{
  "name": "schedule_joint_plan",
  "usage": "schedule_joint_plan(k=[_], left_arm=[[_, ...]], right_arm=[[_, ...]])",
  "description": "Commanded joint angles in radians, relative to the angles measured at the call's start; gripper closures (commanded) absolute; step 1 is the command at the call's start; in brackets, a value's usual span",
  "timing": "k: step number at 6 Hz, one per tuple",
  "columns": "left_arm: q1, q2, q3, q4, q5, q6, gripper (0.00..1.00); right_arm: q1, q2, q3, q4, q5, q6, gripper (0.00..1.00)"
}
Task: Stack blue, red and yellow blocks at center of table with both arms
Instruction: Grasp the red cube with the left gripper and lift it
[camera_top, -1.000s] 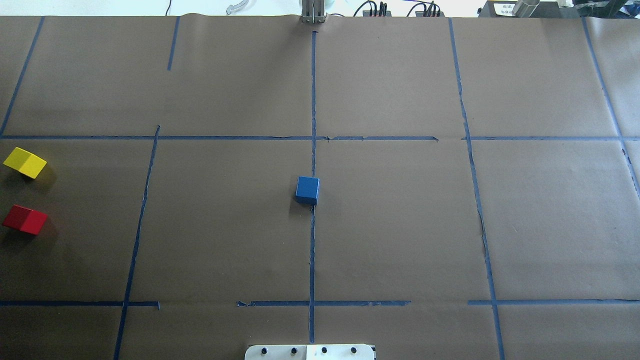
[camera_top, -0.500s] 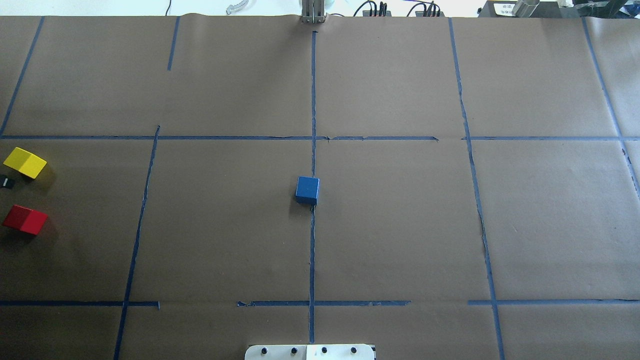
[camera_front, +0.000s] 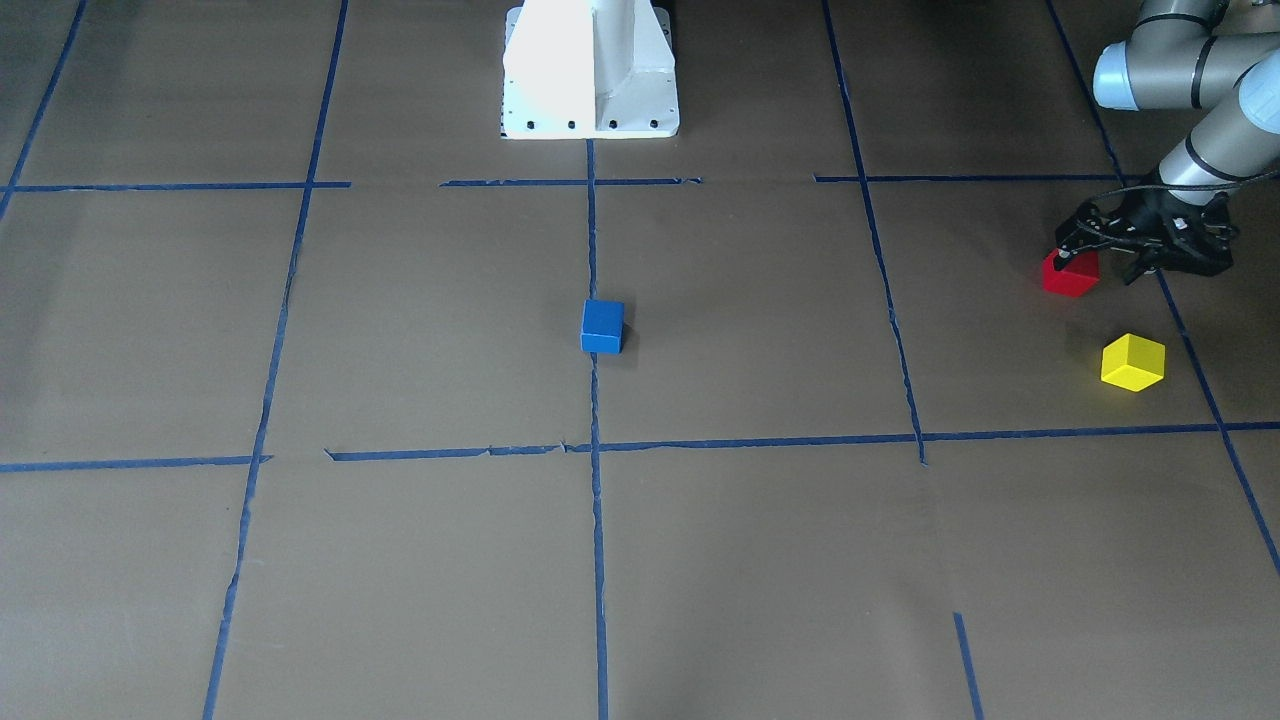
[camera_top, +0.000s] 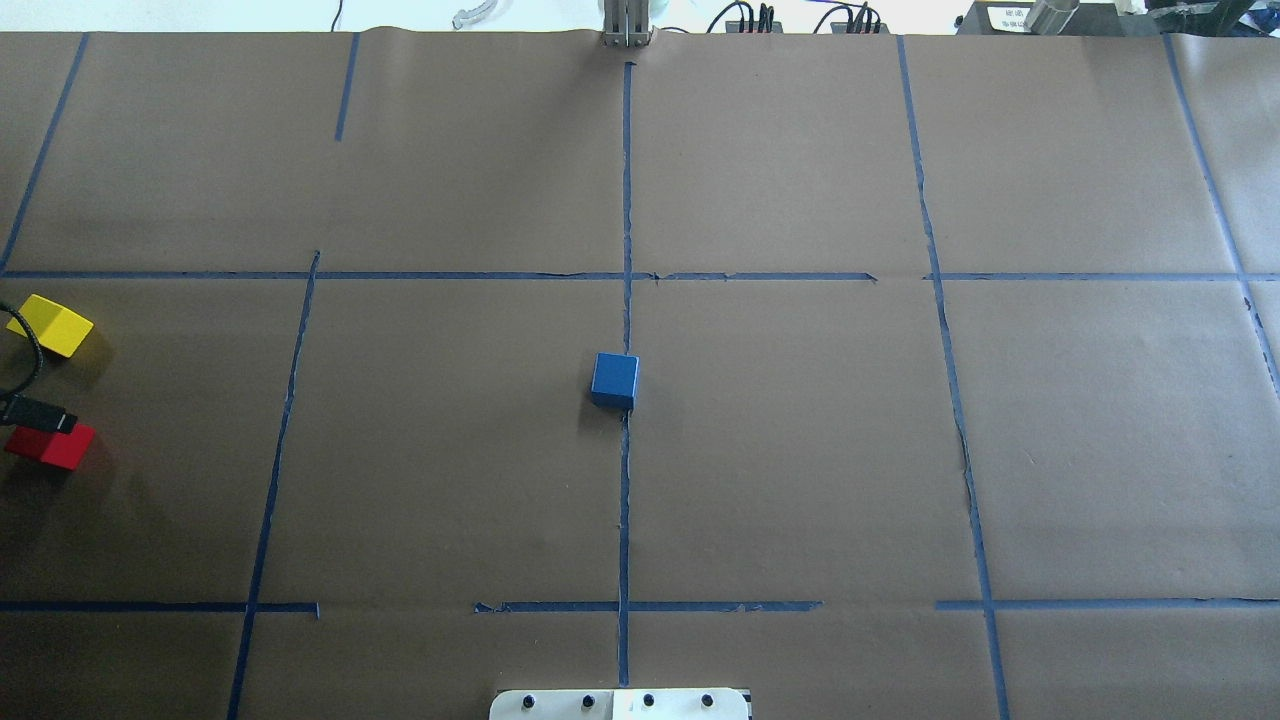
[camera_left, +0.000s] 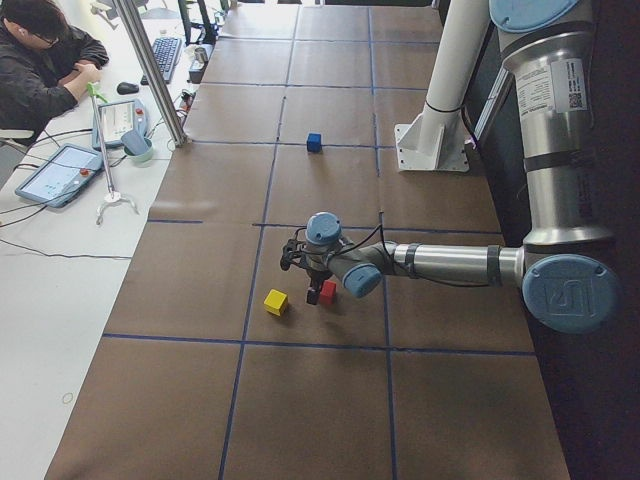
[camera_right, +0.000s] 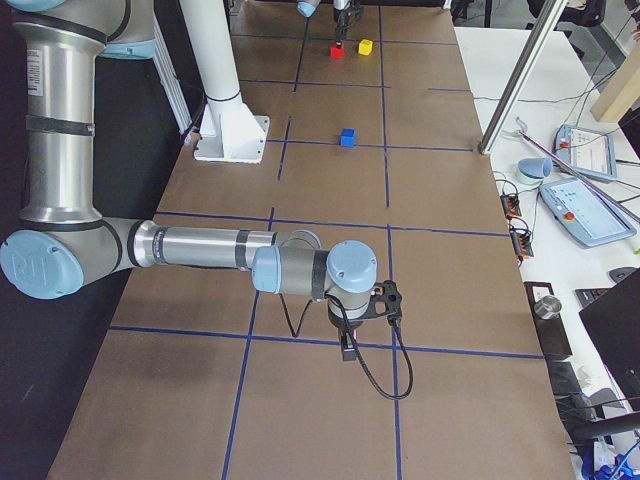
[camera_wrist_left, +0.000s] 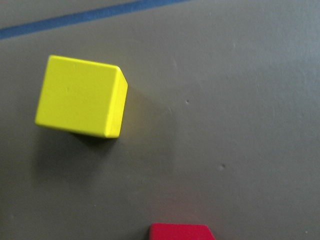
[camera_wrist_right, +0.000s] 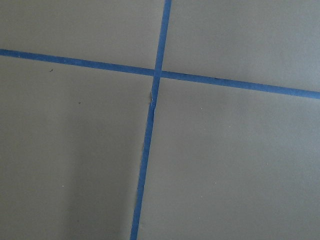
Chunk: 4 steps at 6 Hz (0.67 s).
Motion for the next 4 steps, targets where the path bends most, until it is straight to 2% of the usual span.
schedule_joint_plan(k=[1,3,4], left_arm=[[0.027,-0.001,0.026,0.001,-0.001,-0.001,0.0],[0.044,-0.01,0.043,0.001,-0.001,-0.001,0.01],[0.044,-0.013,0.043,0.001,-0.001,-0.007,0.67]], right_arm=[[0.0,-0.007,-0.001,0.001,0.0,-0.002,0.0],[0.0,-0.01,-0.001,0.001,0.0,-0.002,0.0],[0.0,-0.011,-0.001,0.001,0.0,-0.003,0.0]])
